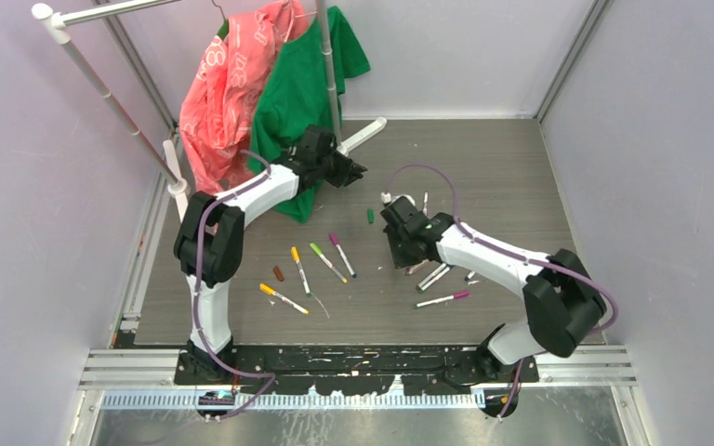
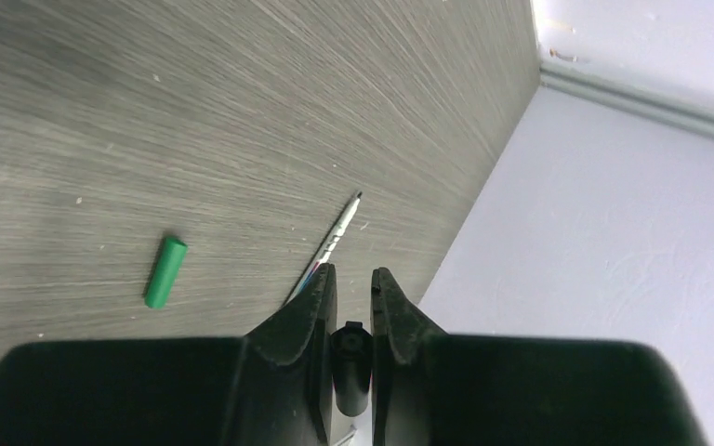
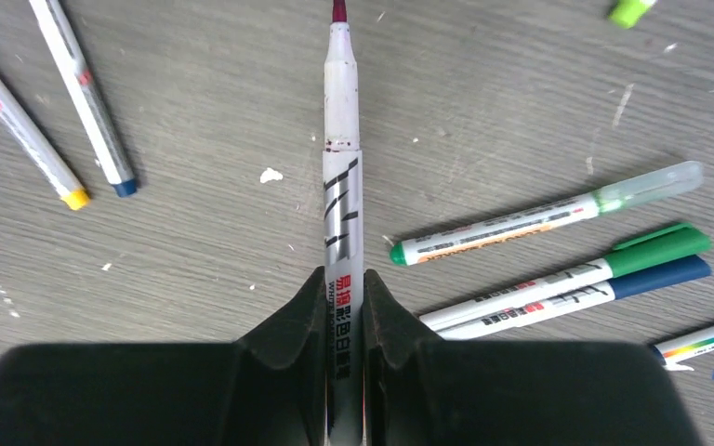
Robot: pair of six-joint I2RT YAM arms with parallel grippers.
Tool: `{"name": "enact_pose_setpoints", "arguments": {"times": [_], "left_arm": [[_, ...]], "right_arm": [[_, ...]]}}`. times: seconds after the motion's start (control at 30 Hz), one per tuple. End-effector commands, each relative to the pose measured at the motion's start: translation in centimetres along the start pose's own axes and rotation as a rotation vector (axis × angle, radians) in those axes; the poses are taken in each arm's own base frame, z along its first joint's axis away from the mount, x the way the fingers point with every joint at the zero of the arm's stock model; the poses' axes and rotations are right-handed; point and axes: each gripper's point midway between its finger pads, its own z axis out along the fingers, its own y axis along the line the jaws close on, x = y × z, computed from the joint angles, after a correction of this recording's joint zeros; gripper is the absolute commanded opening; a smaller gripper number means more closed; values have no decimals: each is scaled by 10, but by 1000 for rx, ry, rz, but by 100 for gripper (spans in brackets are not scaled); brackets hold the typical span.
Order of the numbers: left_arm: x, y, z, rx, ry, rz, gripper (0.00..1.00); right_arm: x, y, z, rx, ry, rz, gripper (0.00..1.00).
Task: Open the pen caps
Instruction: Place the pen cap at the center of the board.
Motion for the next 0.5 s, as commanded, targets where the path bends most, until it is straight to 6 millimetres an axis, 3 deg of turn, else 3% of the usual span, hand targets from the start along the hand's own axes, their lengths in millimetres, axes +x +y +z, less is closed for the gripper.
{"name": "enact_pose_setpoints", "arguments": {"times": [0.0, 0.1, 0.27, 0.47], "left_arm": [[14, -20, 4, 80, 75, 192, 0], [21, 3, 4, -18, 132, 315, 0], [25, 59, 0, -238, 173, 484, 0], [20, 89, 0, -364, 177, 570, 0]], "right_arm": [[-46, -7, -29, -74, -135, 134, 1], [-65, -33, -31, -33, -160, 220, 1], [-85, -64, -16, 101, -176, 298, 1], [-97, -100, 7, 227, -189, 377, 1]]}}
